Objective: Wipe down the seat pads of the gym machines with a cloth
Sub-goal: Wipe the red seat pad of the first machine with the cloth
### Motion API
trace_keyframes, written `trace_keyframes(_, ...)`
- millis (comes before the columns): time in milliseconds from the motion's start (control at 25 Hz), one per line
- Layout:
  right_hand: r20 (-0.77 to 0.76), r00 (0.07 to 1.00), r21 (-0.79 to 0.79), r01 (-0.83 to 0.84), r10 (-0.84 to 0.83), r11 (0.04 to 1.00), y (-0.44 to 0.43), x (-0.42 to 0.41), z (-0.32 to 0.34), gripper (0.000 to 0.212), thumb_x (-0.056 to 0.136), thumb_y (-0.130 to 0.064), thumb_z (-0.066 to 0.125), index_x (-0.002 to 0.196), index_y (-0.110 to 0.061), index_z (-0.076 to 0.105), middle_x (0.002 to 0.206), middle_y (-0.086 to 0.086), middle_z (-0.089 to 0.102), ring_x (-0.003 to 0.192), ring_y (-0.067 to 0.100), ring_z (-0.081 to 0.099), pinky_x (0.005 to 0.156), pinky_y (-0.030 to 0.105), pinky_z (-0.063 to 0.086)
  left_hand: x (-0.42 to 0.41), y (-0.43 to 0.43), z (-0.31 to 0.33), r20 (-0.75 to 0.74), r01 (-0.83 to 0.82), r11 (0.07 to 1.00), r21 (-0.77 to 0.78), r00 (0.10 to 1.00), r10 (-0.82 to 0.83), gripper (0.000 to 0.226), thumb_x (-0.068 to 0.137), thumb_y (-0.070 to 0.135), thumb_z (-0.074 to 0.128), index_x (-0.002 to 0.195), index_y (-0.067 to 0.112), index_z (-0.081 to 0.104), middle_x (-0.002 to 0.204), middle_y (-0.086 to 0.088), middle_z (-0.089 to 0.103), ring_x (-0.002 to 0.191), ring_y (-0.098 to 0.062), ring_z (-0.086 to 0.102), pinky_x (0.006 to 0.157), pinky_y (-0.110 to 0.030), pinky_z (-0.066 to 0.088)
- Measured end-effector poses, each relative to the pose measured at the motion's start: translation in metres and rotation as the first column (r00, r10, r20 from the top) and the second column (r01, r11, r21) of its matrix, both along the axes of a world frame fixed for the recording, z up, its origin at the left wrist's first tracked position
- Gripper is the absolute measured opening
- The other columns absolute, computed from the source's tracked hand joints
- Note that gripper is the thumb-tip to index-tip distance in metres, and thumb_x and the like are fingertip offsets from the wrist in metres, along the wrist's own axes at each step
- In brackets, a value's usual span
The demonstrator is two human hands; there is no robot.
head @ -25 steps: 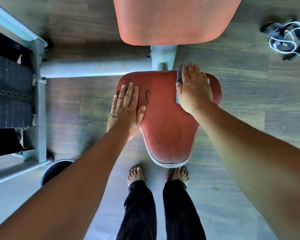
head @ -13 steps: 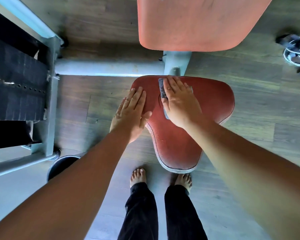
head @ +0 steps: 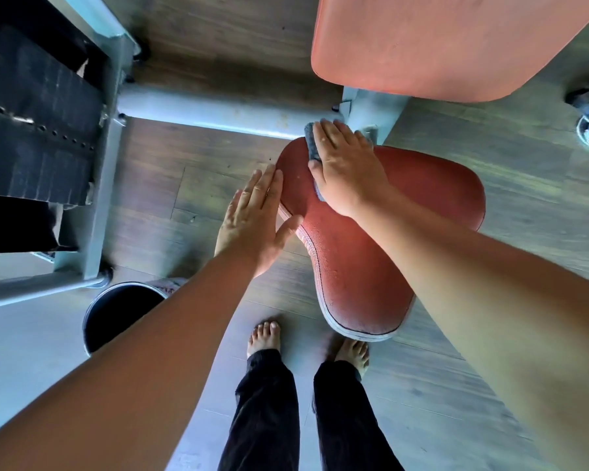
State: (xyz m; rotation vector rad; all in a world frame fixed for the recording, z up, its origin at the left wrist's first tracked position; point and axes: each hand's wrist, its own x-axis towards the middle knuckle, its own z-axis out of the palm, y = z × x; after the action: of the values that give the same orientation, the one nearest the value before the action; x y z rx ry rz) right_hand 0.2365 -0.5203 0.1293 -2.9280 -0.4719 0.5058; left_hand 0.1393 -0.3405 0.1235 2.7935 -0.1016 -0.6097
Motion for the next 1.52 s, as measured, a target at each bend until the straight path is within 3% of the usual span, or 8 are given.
trace_keyframes(240, -0.023, 0.957, 0.115, -0.285, 0.289, 0.952, -0.043, -0.084, 0.021, 0.062, 0.103, -0.041, 0.029, 0.158, -0.014, 0.023, 0.167, 0.004, 0.022, 0.155, 0.023, 0.017, 0.125, 0.043, 0.018, -0.002, 0.000, 0.000, -0.011, -0.043, 0.997, -0.065, 0.999, 0.043, 0.087, 0.101, 0.067, 0.029, 0.165, 0.019, -0.005, 0.174, 0.004, -0.006, 0.160, -0.013, -0.007, 0.130, -0.037, 0.004)
trace_keyframes(480, -0.027, 0.984, 0.056, -0.174, 0.176, 0.983, 0.022, 0.001, 0.003, 0.061, 0.104, -0.040, 0.033, 0.159, -0.017, 0.021, 0.168, 0.002, 0.019, 0.155, 0.024, 0.014, 0.125, 0.048, 0.015, -0.008, -0.004, 0.003, -0.027, -0.072, 0.995, -0.069, 0.997, 0.071, 0.091, 0.099, 0.069, 0.031, 0.164, 0.017, -0.007, 0.174, 0.000, -0.005, 0.160, -0.014, -0.005, 0.128, -0.034, 0.005)
trace_keyframes(680, -0.028, 0.867, 0.141, -0.489, 0.497, 0.861, -0.047, -0.077, 0.024, 0.063, 0.102, -0.046, 0.018, 0.159, -0.020, 0.019, 0.168, -0.003, 0.016, 0.156, 0.019, 0.009, 0.126, 0.042, 0.014, -0.021, -0.014, 0.004, -0.007, -0.094, 0.994, -0.057, 0.996, 0.094, 0.089, 0.101, 0.064, 0.034, 0.165, 0.015, -0.004, 0.174, -0.001, -0.004, 0.160, -0.017, -0.003, 0.130, -0.038, 0.008)
trace_keyframes(840, 0.008, 0.957, 0.045, -0.289, 0.288, 0.956, 0.017, 0.010, 0.003, 0.058, 0.103, -0.040, 0.030, 0.156, -0.015, 0.029, 0.165, 0.004, 0.028, 0.153, 0.027, 0.021, 0.122, 0.049, 0.023, -0.024, -0.012, -0.004, -0.014, -0.109, 0.991, -0.081, 0.994, 0.108, 0.093, 0.097, 0.071, 0.026, 0.164, 0.016, -0.007, 0.174, 0.000, -0.006, 0.160, -0.016, -0.004, 0.130, -0.036, 0.005)
trace_keyframes(920, -0.040, 0.967, 0.039, -0.249, 0.251, 0.968, 0.040, 0.020, 0.001, 0.058, 0.103, -0.040, 0.034, 0.156, -0.016, 0.029, 0.166, 0.002, 0.025, 0.154, 0.026, 0.017, 0.123, 0.049, 0.019, -0.028, -0.012, -0.004, -0.017, -0.115, 0.988, -0.100, 0.993, 0.114, 0.095, 0.097, 0.071, 0.029, 0.164, 0.015, -0.007, 0.174, -0.001, -0.005, 0.160, -0.017, -0.003, 0.130, -0.035, 0.005)
trace_keyframes(1160, -0.032, 0.911, 0.120, -0.404, 0.411, 0.907, -0.038, -0.099, 0.027, 0.062, 0.102, -0.043, 0.029, 0.159, -0.020, 0.021, 0.168, -0.003, 0.017, 0.156, 0.020, 0.011, 0.124, 0.043, 0.015, -0.039, -0.019, 0.007, -0.041, -0.105, 0.988, -0.110, 0.994, 0.101, 0.096, 0.096, 0.066, 0.035, 0.164, 0.010, -0.004, 0.174, -0.004, -0.008, 0.160, -0.019, -0.004, 0.130, -0.038, 0.009)
trace_keyframes(1360, -0.006, 0.989, 0.030, -0.147, 0.147, 0.989, 0.010, -0.032, 0.006, 0.062, 0.103, -0.039, 0.033, 0.159, -0.018, 0.020, 0.168, 0.001, 0.018, 0.156, 0.023, 0.012, 0.123, 0.051, 0.019, -0.044, -0.022, 0.007, -0.032, -0.107, 0.988, -0.109, 0.994, 0.104, 0.094, 0.100, 0.063, 0.039, 0.164, 0.009, -0.006, 0.173, -0.004, -0.013, 0.160, -0.019, -0.007, 0.127, -0.034, 0.005)
trace_keyframes(1520, 0.020, 0.996, 0.045, -0.084, 0.083, 0.995, -0.013, -0.129, 0.030, 0.062, 0.100, -0.037, 0.038, 0.156, -0.014, 0.029, 0.165, 0.004, 0.028, 0.154, 0.025, 0.019, 0.122, 0.050, 0.021, -0.045, -0.023, 0.010, -0.034, -0.097, 0.990, -0.105, 0.995, 0.094, 0.094, 0.101, 0.058, 0.043, 0.164, 0.010, -0.006, 0.173, -0.004, -0.013, 0.160, -0.018, -0.007, 0.128, -0.036, 0.009)
